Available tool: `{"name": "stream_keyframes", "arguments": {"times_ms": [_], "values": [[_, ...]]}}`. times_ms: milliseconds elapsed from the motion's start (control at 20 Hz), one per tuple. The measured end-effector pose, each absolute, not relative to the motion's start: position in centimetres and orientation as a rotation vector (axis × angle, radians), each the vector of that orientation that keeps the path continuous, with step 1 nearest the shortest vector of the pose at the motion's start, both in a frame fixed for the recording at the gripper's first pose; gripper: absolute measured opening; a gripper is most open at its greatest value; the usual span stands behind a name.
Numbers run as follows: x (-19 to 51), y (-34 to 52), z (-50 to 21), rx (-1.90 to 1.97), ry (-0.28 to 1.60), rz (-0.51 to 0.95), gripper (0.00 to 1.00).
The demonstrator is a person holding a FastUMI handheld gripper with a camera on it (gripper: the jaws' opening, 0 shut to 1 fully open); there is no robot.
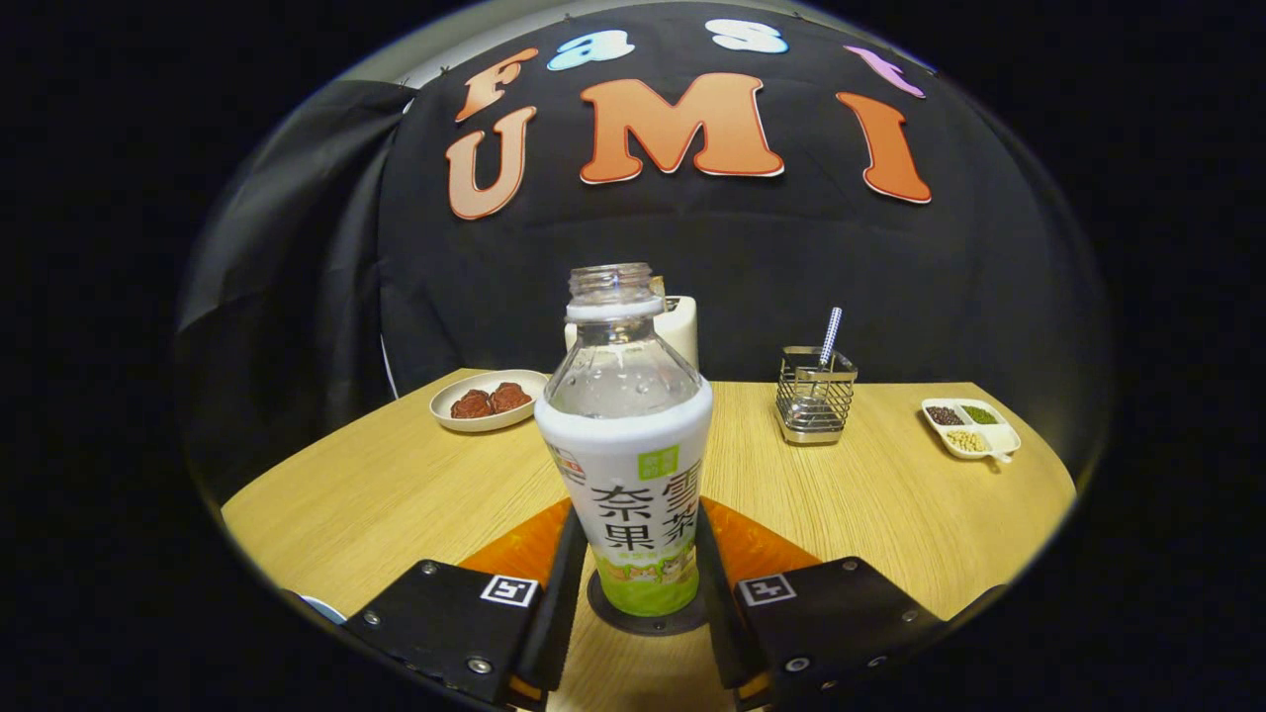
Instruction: Take the bottle from table, then pour the juice into the cup, finally place the bottle on the coaster
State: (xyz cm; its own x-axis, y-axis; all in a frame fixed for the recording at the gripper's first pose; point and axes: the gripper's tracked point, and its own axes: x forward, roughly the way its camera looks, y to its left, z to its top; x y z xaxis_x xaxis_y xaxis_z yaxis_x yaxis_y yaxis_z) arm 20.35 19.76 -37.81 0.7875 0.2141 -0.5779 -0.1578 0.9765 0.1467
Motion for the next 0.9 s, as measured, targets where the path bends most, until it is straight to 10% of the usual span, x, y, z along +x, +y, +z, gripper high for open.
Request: {"name": "stream_keyframes", "arguments": {"times_ms": [550, 900], "values": [[17.9, 19.0, -33.7, -0.008, 0.594, 0.231, 0.94], [13.5, 16.1, -22.4, 0.044, 0.411, 0.193, 0.97]]}}
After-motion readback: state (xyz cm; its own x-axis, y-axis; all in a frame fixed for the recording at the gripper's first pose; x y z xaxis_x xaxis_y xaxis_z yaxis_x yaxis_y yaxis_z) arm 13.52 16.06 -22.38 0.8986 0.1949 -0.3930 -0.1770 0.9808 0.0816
